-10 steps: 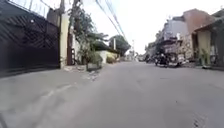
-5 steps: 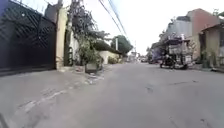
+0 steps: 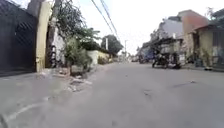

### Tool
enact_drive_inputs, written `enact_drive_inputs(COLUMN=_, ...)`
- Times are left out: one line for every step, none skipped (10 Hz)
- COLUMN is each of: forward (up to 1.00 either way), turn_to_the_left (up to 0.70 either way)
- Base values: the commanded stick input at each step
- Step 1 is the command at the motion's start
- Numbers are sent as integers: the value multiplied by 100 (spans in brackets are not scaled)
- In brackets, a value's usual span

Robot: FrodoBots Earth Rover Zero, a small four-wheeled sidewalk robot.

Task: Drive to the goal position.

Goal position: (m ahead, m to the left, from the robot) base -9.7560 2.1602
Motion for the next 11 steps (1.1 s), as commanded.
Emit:
enact_drive_inputs(forward=100, turn_to_the_left=0)
enact_drive_inputs(forward=100, turn_to_the_left=0)
enact_drive_inputs(forward=100, turn_to_the_left=0)
enact_drive_inputs(forward=100, turn_to_the_left=0)
enact_drive_inputs(forward=100, turn_to_the_left=0)
enact_drive_inputs(forward=100, turn_to_the_left=0)
enact_drive_inputs(forward=100, turn_to_the_left=0)
enact_drive_inputs(forward=100, turn_to_the_left=0)
enact_drive_inputs(forward=100, turn_to_the_left=0)
enact_drive_inputs(forward=100, turn_to_the_left=-33)
enact_drive_inputs(forward=100, turn_to_the_left=-40)
